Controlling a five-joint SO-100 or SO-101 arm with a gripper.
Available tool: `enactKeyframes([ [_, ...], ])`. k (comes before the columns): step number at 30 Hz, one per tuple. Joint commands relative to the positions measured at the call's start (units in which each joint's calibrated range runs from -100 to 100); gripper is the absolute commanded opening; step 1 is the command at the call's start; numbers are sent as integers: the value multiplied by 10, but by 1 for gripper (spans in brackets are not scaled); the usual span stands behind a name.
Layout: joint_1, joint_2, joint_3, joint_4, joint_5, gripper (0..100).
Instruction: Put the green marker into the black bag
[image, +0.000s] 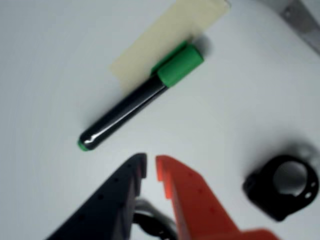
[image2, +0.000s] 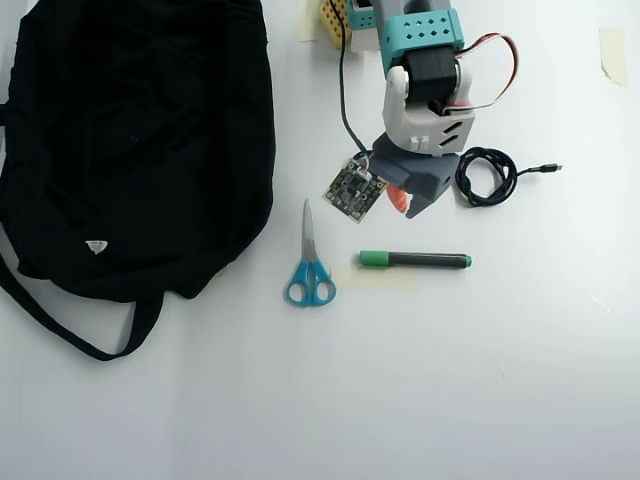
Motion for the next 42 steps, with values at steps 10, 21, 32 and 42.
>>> enactKeyframes([
  [10,-16,2,-28,4,-68,3],
  [21,-26,183,-258,126,-97,3],
  [32,-48,283,-390,217,-138,11],
  [42,-31,293,-390,214,-173,11],
])
